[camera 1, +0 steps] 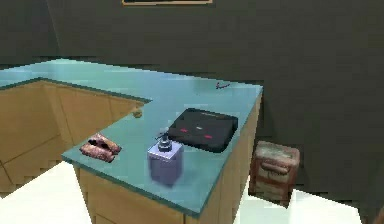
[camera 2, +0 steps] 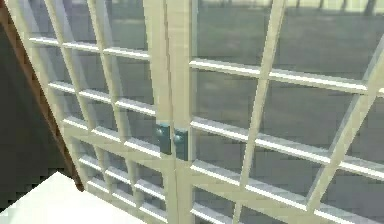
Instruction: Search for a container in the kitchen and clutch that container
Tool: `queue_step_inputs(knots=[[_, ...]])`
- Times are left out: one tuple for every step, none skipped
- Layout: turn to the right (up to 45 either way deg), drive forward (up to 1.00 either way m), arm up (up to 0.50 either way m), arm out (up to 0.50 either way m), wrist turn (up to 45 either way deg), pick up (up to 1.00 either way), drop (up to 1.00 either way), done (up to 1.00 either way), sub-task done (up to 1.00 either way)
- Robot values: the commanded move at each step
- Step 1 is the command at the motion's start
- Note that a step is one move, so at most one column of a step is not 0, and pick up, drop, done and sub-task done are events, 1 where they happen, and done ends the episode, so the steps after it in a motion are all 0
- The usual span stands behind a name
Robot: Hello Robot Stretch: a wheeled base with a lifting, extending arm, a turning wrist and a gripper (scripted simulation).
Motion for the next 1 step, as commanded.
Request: queue_step_inputs(knots=[[-45.0, 0.0, 0.0, 0.0, 0.0, 0.0, 0.0, 0.0, 0.0]])
